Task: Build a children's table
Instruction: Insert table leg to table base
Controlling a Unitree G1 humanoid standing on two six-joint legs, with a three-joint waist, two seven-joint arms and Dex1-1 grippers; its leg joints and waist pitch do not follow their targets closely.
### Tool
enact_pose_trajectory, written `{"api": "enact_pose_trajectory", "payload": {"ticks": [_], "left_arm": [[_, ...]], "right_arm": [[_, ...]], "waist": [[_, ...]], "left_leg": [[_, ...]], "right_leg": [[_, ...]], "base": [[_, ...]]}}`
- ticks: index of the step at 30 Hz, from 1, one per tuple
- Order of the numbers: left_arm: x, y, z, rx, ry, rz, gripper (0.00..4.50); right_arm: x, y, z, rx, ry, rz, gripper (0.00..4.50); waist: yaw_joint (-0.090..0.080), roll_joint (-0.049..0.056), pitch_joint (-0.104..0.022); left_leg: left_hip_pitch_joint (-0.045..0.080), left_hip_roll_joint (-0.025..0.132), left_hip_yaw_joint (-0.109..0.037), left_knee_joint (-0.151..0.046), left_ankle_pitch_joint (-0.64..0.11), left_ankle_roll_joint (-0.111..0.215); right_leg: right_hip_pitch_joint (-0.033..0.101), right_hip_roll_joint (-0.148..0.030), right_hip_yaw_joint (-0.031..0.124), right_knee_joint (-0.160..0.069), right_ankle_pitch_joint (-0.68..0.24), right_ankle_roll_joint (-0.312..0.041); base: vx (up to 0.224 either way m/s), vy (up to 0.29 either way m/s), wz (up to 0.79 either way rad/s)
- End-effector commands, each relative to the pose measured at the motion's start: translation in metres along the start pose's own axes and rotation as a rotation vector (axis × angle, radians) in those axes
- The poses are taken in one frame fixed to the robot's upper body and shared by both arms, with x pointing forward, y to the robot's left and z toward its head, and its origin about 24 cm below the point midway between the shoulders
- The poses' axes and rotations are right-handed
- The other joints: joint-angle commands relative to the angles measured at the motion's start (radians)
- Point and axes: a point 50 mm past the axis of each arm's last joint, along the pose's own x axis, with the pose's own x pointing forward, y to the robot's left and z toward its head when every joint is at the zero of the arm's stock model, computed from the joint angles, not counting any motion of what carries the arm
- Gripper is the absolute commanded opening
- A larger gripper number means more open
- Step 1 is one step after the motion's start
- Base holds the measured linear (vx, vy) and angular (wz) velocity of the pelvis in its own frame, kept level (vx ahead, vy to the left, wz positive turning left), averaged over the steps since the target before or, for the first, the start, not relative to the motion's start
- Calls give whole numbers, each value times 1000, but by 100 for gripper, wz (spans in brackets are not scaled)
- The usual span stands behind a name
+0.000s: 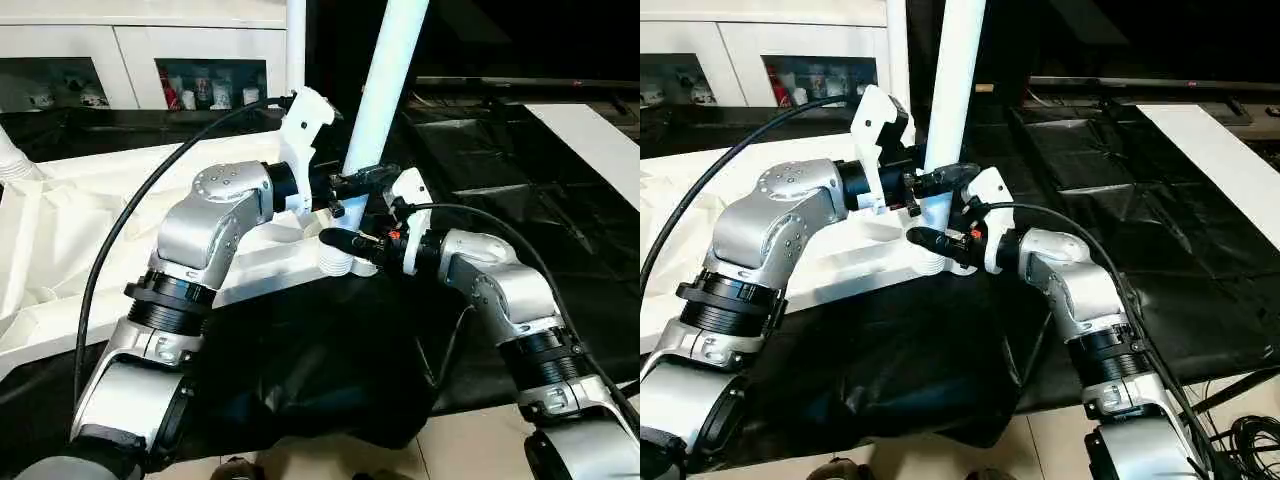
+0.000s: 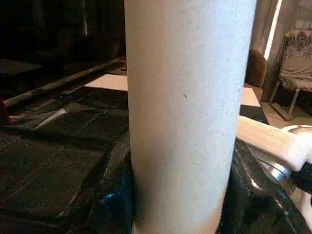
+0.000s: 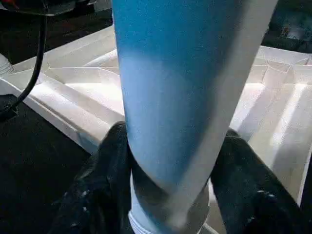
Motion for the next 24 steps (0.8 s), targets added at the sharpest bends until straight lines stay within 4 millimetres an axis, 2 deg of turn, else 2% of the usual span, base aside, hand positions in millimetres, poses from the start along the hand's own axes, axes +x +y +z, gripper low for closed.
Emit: {"api": "enact_pose_trajectory", "payload": {"ticks": [1,2,3,4,6,9,13,14,15,18,19,20,21,22,24], "left_arm": [[3,-4,1,15,11,-20,185],[3,-3,1,14,3,3,185],[3,-1,2,-15,-4,16,241],[3,-2,2,-29,-10,10,255],[3,-3,2,-57,-9,-11,255],[2,-3,1,-61,-31,-3,288],[2,1,4,-38,-81,34,308],[2,2,6,-54,-113,43,320],[1,5,16,-113,-232,62,327],[-1,7,21,-164,-311,58,327],[-6,9,31,-247,-456,51,330],[-6,9,32,-250,-460,51,330],[-14,13,41,-342,-604,52,330],[-19,17,44,-370,-655,63,330],[-25,25,42,-351,-640,107,330]], "right_arm": [[-1,-1,7,-28,-27,5,194],[-1,-1,7,-28,-30,3,189],[-1,-1,8,-28,-34,1,184],[-1,-1,8,-28,-36,0,184],[-1,-1,8,-25,-48,-10,184],[-1,-2,9,-23,-57,-16,184],[-2,-2,9,-19,-67,-21,184],[-2,-3,9,-15,-72,-26,184],[-3,-6,10,-11,-85,-62,184],[-3,-9,10,1,-99,-90,184],[-5,-16,12,23,-139,-164,184],[-5,-16,12,24,-140,-166,184],[-7,-23,14,47,-175,-226,184],[-10,-26,15,53,-183,-253,184],[-18,-31,14,60,-185,-291,184]], "waist": [[2,5,-84],[2,6,-85],[2,6,-85],[2,5,-85],[2,5,-85],[2,5,-85],[2,5,-85],[3,5,-85],[3,2,-85],[3,0,-86],[4,-1,-87],[3,-1,-85],[3,-2,-86],[4,-2,-86],[2,-5,-85]], "left_leg": [[33,62,-35,-70,-177,-1],[33,62,-35,-70,-177,-1],[33,62,-35,-70,-178,-3],[33,62,-34,-69,-176,-2],[32,62,-34,-70,-173,-2],[31,61,-35,-69,-175,1],[32,61,-35,-69,-174,4],[33,62,-35,-70,-177,4],[30,60,-33,-68,-176,4],[29,60,-33,-67,-171,7],[30,59,-33,-66,-169,9],[28,58,-31,-66,-168,8],[30,57,-30,-64,-176,4],[30,56,-30,-64,-177,4],[32,56,-31,-66,-176,12]], "right_leg": [[51,-77,49,-66,-207,-200],[51,-77,49,-66,-208,-200],[51,-76,49,-65,-204,-201],[52,-76,49,-65,-201,-203],[53,-76,49,-63,-197,-205],[53,-76,49,-66,-203,-203],[53,-77,49,-67,-207,-201],[52,-76,49,-68,-210,-200],[54,-78,49,-67,-206,-206],[54,-78,48,-66,-195,-213],[53,-78,48,-66,-196,-215],[54,-78,48,-66,-198,-219],[52,-79,47,-67,-214,-226],[53,-79,47,-69,-215,-229],[51,-72,45,-69,-213,-212]], "base": [[0,0,0],[0,0,0],[0,0,0],[0,0,0],[0,0,0],[0,0,0],[0,0,0],[0,0,0],[0,0,0],[0,0,0],[0,0,0],[0,0,0],[0,0,0],[0,0,0],[0,0,0]]}}
